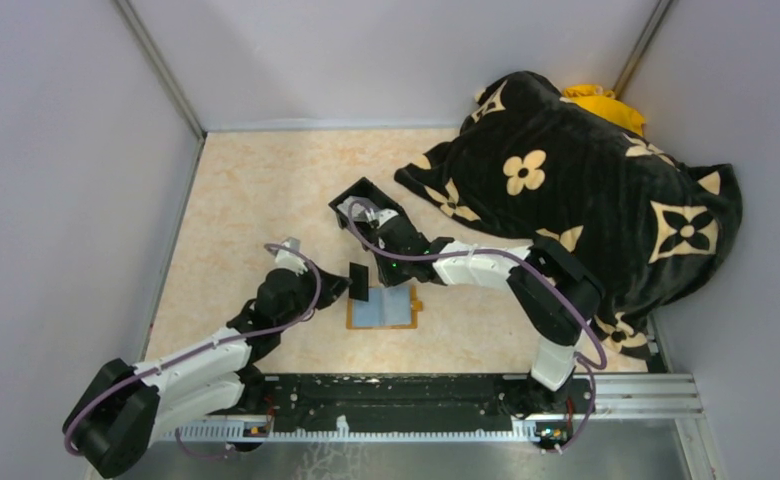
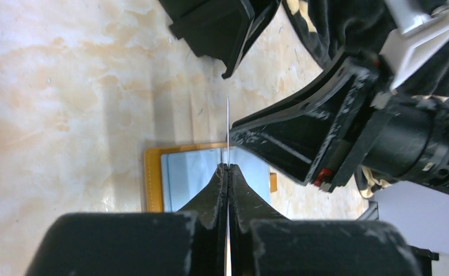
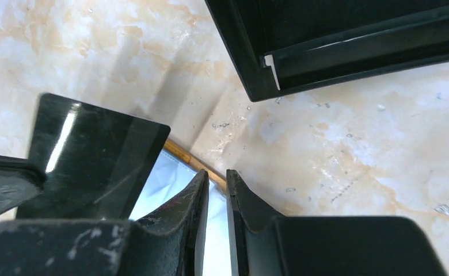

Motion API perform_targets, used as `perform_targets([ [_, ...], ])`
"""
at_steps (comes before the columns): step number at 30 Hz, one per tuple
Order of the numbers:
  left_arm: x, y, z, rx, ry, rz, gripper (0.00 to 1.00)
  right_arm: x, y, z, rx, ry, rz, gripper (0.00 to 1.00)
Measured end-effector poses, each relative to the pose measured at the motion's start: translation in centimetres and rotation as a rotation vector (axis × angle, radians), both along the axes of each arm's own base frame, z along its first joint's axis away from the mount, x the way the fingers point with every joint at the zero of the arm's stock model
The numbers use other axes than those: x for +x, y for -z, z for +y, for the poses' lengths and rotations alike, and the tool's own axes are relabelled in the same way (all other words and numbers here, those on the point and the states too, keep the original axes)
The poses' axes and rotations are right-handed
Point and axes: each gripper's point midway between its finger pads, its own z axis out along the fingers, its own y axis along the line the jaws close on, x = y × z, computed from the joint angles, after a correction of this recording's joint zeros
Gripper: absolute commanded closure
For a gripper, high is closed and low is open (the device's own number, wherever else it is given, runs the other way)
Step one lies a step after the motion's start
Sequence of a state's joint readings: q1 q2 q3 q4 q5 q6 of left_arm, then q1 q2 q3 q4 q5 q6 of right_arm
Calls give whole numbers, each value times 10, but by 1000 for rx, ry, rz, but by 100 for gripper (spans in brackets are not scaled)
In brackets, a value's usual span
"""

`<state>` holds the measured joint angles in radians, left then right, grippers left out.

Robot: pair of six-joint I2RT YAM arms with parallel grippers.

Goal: Put the credit cards into the card holder
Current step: Pick up the credit card from the center of the board, then insert the credit card into the card holder.

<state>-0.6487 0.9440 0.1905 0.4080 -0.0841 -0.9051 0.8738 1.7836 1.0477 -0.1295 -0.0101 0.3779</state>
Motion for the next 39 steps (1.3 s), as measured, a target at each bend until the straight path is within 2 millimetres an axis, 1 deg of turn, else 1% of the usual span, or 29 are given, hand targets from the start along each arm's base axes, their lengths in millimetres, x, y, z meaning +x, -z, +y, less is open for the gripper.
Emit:
perform_targets([
  [5,-14,10,-6,-34,35,56,100,3,-17,-9,13,26,-40,81],
  [10,-27,22,-17,-52,65,114,100,-1,-26,-20,17,42,-63,81],
  [14,-35,35,-21,-57,76,162,100,-4,-30,-26,23,48,-74,81],
  [18,-39,41,-23,-67,77,185,100,-13,-24,-35,13,51,-61,81],
  [25,-38,37,-28,-94,83,168,100,-31,-9,-49,5,54,-15,82],
  [35,-41,39,-32,-111,103,139,100,-39,0,-53,19,58,15,83],
  [39,-42,39,-33,-114,110,126,100,-40,0,-51,26,58,19,83],
])
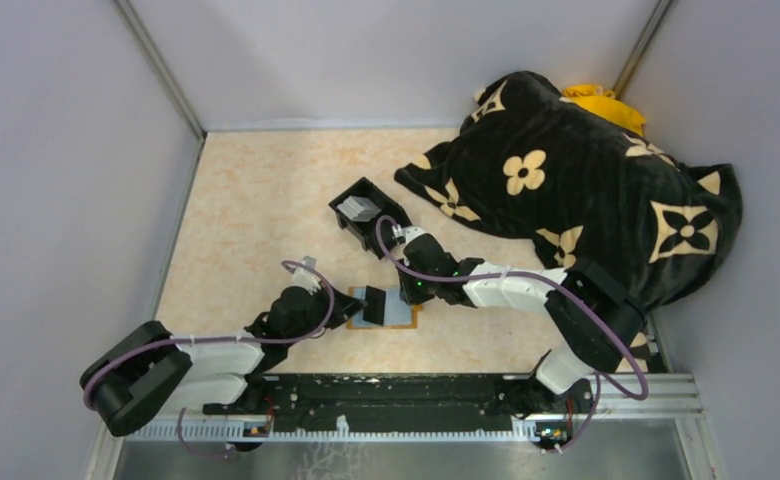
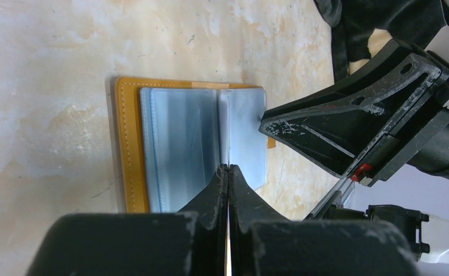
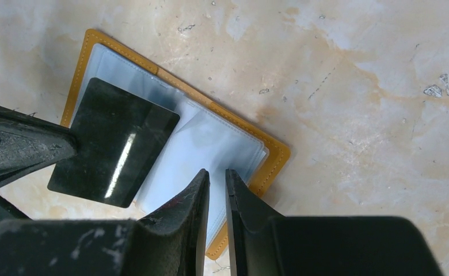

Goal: Put the credit cards into the card holder
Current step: Insert the credit card into the card holder.

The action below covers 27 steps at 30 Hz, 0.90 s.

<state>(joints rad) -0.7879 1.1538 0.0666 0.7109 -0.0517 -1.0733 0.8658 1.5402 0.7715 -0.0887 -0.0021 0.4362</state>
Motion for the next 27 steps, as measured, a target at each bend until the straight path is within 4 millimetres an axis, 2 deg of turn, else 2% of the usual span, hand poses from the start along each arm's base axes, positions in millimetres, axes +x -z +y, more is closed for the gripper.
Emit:
perform_targets([
  [27,6,11,-6,35,18,-55,100,-4,8,3,23,-2,23,83],
])
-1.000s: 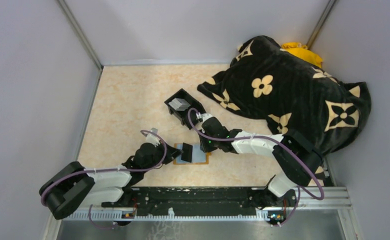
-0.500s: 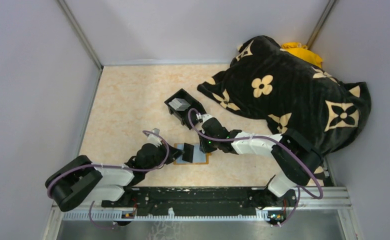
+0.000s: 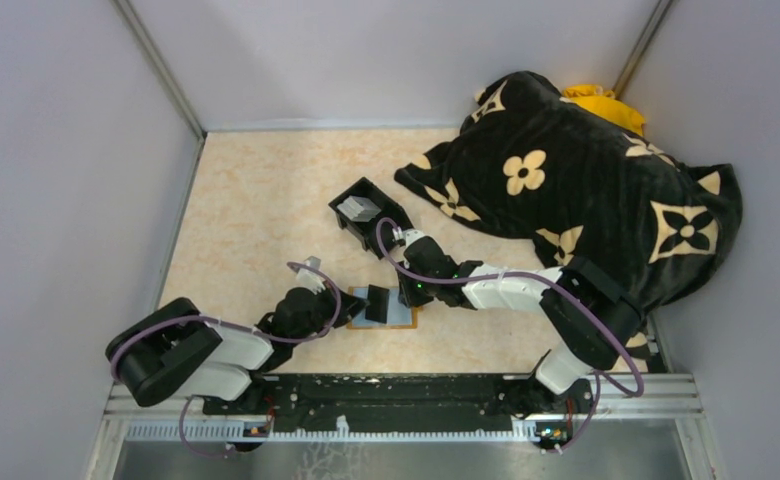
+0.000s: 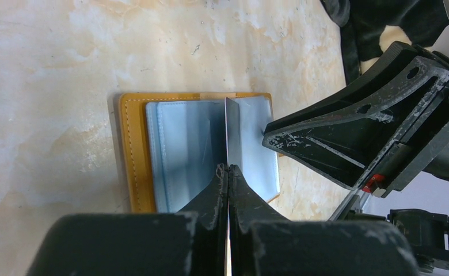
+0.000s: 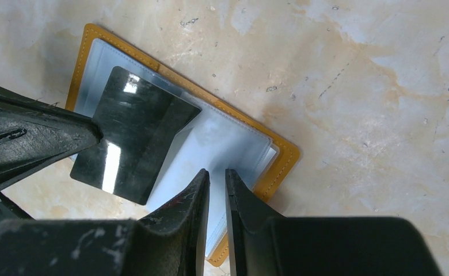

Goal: Put the credit cards into the card holder
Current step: Insert the credit card into the card holder.

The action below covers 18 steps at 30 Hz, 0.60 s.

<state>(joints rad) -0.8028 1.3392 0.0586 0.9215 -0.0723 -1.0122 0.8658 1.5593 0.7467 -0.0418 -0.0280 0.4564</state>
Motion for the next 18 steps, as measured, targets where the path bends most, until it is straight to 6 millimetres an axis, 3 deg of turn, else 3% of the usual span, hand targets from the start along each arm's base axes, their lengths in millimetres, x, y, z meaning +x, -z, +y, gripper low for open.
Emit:
perform_targets([
  [18,1,6,-6,-10,0,-5,100,0,0,0,0,0,0,83],
])
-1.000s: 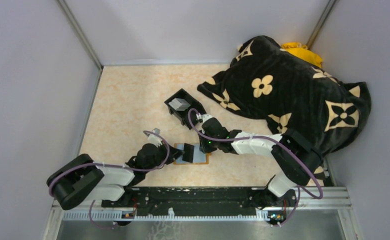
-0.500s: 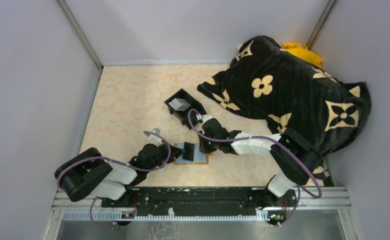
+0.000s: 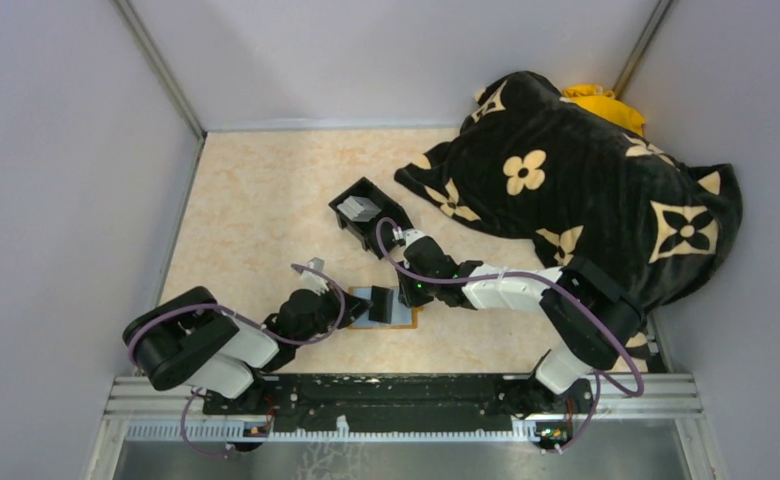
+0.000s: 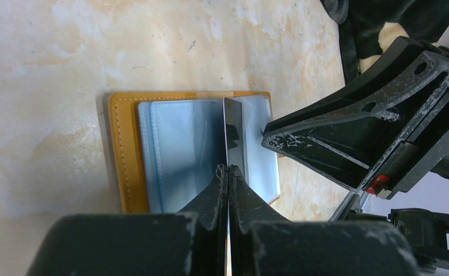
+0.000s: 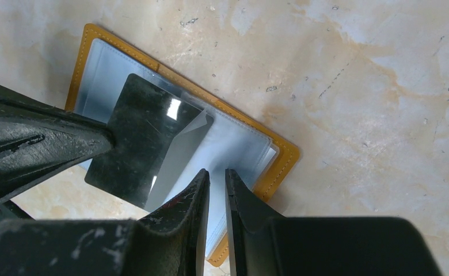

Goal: Put the credit cards into the card holder
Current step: Insert the credit card into the card holder.

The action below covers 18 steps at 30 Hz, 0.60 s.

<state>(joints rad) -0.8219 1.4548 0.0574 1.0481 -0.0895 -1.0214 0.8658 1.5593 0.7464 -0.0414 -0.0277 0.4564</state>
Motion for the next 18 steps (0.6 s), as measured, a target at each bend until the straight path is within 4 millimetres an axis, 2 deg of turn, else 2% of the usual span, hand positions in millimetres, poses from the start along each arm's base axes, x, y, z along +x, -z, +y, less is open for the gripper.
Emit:
perform_targets([
  [7,-5,-2,-9,-1,22,-4,100,0,0,0,0,0,0,83],
  [18,-15,8,-18,44,21,20,100,0,0,0,1,1,1,83],
])
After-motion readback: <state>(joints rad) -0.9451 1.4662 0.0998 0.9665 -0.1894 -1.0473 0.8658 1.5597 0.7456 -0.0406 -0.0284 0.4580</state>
